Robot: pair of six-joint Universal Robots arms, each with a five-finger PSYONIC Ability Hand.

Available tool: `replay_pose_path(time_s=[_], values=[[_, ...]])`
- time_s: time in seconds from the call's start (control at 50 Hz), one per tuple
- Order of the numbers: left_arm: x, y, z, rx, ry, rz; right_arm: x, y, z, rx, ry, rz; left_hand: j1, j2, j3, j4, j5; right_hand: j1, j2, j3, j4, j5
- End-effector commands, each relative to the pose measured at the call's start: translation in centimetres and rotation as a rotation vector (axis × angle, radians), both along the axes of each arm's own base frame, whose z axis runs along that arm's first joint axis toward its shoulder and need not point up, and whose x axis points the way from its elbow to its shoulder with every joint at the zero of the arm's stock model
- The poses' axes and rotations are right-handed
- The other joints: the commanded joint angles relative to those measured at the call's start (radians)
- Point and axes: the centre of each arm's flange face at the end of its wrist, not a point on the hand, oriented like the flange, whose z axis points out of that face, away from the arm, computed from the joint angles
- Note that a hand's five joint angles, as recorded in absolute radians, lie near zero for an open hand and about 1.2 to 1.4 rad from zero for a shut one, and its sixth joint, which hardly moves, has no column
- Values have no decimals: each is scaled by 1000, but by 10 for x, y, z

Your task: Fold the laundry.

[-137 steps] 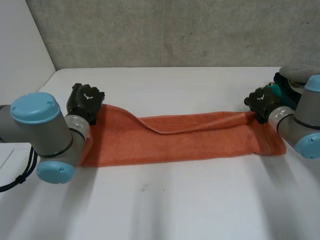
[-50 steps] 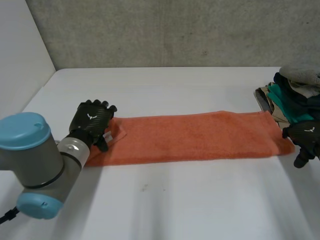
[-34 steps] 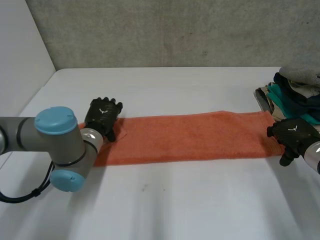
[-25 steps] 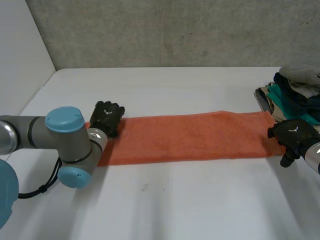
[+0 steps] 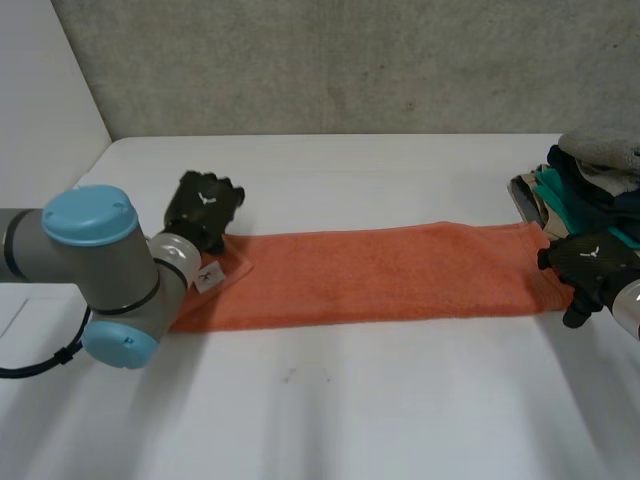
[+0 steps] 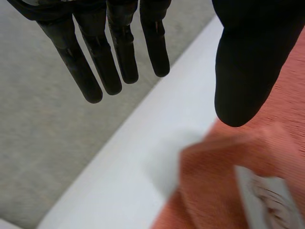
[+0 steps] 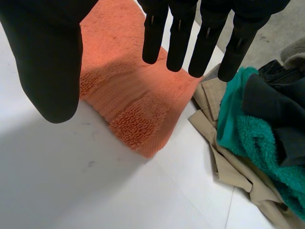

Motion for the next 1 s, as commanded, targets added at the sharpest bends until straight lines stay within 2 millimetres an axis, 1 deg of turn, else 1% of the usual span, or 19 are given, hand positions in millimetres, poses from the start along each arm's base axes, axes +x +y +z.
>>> replay_pose_path(time_s=[0.02,0.2,0.24,0.28,0.3,0.36,0.44,0.46,0.52,0.54,0.6,0.62,0.68,0.74,0.76,0.86,0.92,0.98,1.0], values=[[-1,-6,-34,110,-51,-17,-1,2,-3,11,-3,0,80,68,66,73,77,2,17,13,23,48],[3,-24,-48,117,-58,5,-1,1,-2,7,-3,0,91,79,78,85,88,2,17,13,23,48],[2,-27,-51,113,-66,3,-1,1,-3,9,-1,-1,246,234,233,239,243,2,17,13,23,48],[1,-29,-53,112,-71,3,-1,1,-3,9,-1,-2,516,504,502,509,513,2,17,13,23,48],[2,-29,-50,102,-76,7,-1,1,-3,10,-1,-2,828,816,814,821,825,5,20,15,25,51],[3,-30,-44,81,-82,22,-2,0,-2,7,0,-5,831,819,817,824,828,5,20,15,25,51],[3,-28,-23,39,-58,54,-3,-2,-1,0,2,-8,831,819,817,824,828,5,20,15,25,51],[5,-26,-7,11,-42,63,-3,-2,0,-3,2,-8,831,819,817,824,828,5,20,15,25,51],[7,-21,17,-25,-15,67,-2,-4,3,-16,3,-4,831,819,817,824,828,5,20,15,25,51],[8,-17,31,-46,2,68,-1,-5,5,-22,4,-3,831,819,817,824,828,5,20,15,25,51],[10,-9,48,-69,26,65,-1,-10,11,-45,7,-3,831,819,817,824,828,2,17,13,23,48],[12,-5,60,-89,44,65,-1,-12,13,-49,7,-2,831,819,817,824,828,2,17,13,23,48],[16,2,72,-95,64,65,6,-14,19,-73,6,16,831,819,817,824,828,2,17,13,23,48],[13,13,77,-93,72,45,14,-14,23,-90,6,40,831,819,817,824,828,-7,8,4,14,40],[13,22,79,-85,71,33,17,-14,24,-94,6,49,831,819,817,824,828,-18,-4,-8,2,28],[17,57,111,-138,102,-13,33,-19,41,-154,-28,102,831,819,817,824,828,-189,-174,-178,-168,-142],[21,76,124,-159,121,-41,56,-25,55,-194,-90,177,831,819,817,824,828,-306,-291,-296,-286,-260],[24,91,133,-178,133,-65,76,-39,46,-180,-151,270,831,819,817,824,828,-309,-294,-299,-289,-263],[25,103,140,-195,142,-81,80,-43,42,-172,-164,290,831,819,817,824,828,-306,-292,-296,-286,-260]])
